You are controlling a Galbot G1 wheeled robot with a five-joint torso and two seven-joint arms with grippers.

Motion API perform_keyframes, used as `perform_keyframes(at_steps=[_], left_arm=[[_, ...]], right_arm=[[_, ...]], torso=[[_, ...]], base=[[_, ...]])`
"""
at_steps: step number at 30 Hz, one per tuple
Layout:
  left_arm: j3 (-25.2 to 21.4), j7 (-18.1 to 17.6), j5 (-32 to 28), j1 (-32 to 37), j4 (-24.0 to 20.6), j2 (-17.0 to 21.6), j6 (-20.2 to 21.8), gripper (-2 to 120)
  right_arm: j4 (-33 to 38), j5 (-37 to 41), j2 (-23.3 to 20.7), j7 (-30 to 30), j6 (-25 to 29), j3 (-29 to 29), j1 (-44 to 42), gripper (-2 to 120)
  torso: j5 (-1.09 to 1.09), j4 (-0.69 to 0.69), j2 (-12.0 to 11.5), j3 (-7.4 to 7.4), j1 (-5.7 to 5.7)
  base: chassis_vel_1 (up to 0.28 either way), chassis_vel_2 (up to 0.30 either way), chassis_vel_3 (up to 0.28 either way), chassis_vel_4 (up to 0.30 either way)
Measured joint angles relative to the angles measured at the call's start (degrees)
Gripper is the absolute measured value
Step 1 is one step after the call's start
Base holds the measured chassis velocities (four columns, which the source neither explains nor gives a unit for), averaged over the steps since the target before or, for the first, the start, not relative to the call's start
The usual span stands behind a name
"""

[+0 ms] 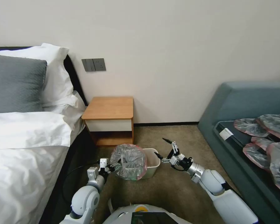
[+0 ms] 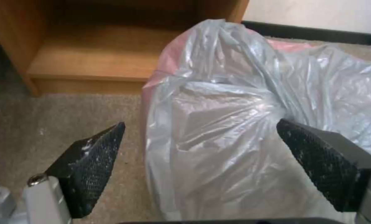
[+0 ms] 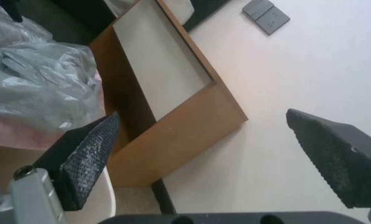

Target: Pick up the garbage bag from the table and place it over the trash can.

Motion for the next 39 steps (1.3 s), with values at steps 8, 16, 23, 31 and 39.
perform_keyframes(at_steps=[8,16,23,31,39], left_arm=[[1.9,0.0,-2.6,-0.1,0.5,-0.5,0.3,94],[2.9,-0.2,-3.5,-1.1,1.5,-1.3,1.7,91],[3.8,-0.5,-3.6,-2.2,2.1,-2.5,2.3,91],[2.8,-0.6,-1.4,-2.6,2.8,-2.4,2.5,91],[2.3,-1.1,-1.4,-3.2,2.9,-2.3,2.9,79]], right_arm=[[0.5,0.0,-0.3,-0.2,0.0,0.2,-0.3,100],[1.0,0.0,-0.2,-0.3,0.0,0.1,-0.4,100],[1.0,0.0,-0.1,-0.3,0.3,0.1,-0.7,100],[0.7,-0.4,0.2,-0.4,0.6,0.2,-1.1,100],[0.6,-0.8,0.5,-0.4,0.7,0.2,-1.2,100]], torso=[[0.00,0.00,0.0,0.00,0.00],[0.00,0.00,0.0,0.00,0.00],[0.00,0.00,0.0,0.00,0.00],[0.00,0.00,0.0,0.00,0.00],[0.00,0.00,0.0,0.00,0.00]], base=[[0.000,0.000,0.000,0.000],[0.000,0.000,0.000,0.000],[0.000,0.000,0.000,0.000],[0.000,0.000,0.000,0.000],[0.000,0.000,0.000,0.000]])
